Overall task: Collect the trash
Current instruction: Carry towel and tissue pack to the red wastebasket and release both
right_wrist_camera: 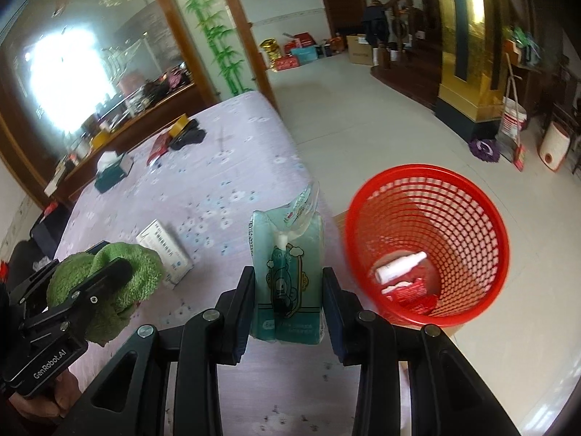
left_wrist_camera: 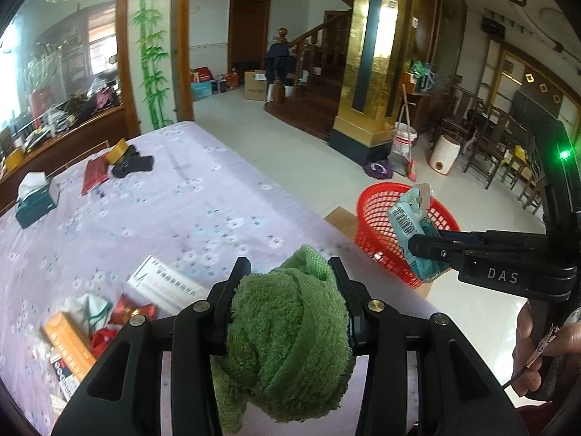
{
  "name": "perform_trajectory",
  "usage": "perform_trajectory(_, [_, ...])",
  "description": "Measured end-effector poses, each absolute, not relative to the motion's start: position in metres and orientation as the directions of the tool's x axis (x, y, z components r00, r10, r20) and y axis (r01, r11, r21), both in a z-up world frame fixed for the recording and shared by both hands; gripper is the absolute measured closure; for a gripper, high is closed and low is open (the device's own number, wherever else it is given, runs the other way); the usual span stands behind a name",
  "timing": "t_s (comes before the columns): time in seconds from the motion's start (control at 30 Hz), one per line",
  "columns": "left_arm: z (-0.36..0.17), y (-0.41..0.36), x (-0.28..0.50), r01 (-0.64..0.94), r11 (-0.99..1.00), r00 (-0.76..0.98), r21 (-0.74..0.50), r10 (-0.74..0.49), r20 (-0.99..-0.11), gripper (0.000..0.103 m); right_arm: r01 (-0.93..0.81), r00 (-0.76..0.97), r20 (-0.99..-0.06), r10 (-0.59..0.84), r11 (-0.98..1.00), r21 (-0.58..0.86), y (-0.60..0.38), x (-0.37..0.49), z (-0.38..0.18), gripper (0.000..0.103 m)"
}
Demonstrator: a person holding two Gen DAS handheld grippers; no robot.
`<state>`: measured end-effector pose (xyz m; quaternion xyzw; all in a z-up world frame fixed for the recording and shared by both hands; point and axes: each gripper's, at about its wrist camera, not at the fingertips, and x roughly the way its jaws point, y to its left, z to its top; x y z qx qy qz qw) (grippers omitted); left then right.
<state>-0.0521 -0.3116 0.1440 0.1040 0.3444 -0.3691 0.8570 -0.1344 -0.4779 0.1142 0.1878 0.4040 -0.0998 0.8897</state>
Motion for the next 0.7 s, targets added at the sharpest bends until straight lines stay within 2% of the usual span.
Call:
perform_trajectory(0.37, [0.155, -0.371, -0.062, 0.778, 0.621, 0.415, -0.099, -0.625, -0.661, 0.061, 0.427, 0.663, -0.746, -0.063, 0.851, 0.307, -0.523, -0.162, 0.12, 0.065])
perform_trajectory(0.7, [0.143, -0.439, -0.058, 0.811, 0.558, 0.299, -0.173, -0.651, -0.698, 0.061, 0.536, 0.657, -0.747, -0.1, 0.759, 0.37, -0.585, -0.189, 0.116, 0.064])
